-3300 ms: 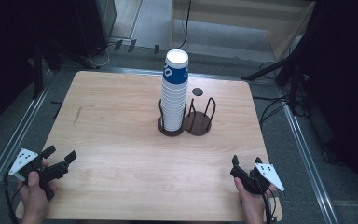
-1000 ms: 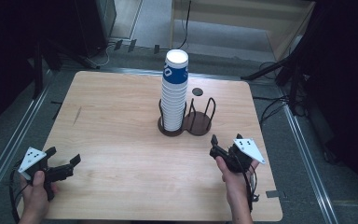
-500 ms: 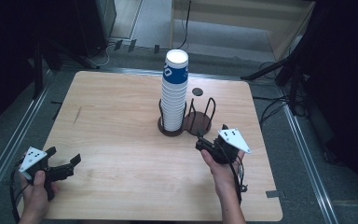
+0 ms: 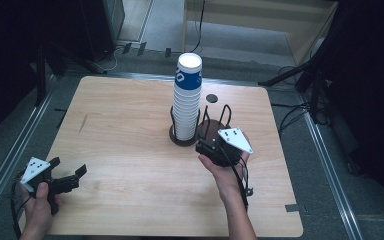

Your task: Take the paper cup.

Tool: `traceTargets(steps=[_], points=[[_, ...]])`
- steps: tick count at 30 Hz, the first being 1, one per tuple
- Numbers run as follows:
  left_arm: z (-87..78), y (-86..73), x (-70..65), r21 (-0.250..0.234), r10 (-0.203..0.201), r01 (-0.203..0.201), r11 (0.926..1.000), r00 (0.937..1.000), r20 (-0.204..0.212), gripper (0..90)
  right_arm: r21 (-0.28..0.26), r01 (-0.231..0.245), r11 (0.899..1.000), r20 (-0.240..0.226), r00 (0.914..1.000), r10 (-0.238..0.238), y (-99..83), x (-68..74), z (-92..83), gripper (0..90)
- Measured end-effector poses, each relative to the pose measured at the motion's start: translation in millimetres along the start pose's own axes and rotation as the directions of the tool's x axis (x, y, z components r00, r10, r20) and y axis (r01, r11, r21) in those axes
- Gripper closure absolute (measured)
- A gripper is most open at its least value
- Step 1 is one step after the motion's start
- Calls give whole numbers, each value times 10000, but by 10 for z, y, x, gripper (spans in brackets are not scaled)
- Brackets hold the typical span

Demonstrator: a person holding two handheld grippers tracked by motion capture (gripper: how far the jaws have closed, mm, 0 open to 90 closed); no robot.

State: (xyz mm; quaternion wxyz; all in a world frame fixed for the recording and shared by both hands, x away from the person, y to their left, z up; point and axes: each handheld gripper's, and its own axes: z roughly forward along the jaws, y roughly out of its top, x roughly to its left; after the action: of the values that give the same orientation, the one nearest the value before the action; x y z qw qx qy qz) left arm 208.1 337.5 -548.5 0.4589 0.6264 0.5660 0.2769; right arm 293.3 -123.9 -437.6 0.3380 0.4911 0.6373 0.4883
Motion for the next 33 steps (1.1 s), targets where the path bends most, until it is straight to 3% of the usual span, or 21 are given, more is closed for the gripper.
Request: traceTargets(steps=[18,33], points=[[3,2,-2,-20,6,-6,10000,10000,-16,0,-175,-204,9996,-532,9984,194,294,311,201,103],[6,4,0,-13,-27,26,10000,10000,-38,0,-288,-211,9994,-475,9987,197,470,419,337,90]])
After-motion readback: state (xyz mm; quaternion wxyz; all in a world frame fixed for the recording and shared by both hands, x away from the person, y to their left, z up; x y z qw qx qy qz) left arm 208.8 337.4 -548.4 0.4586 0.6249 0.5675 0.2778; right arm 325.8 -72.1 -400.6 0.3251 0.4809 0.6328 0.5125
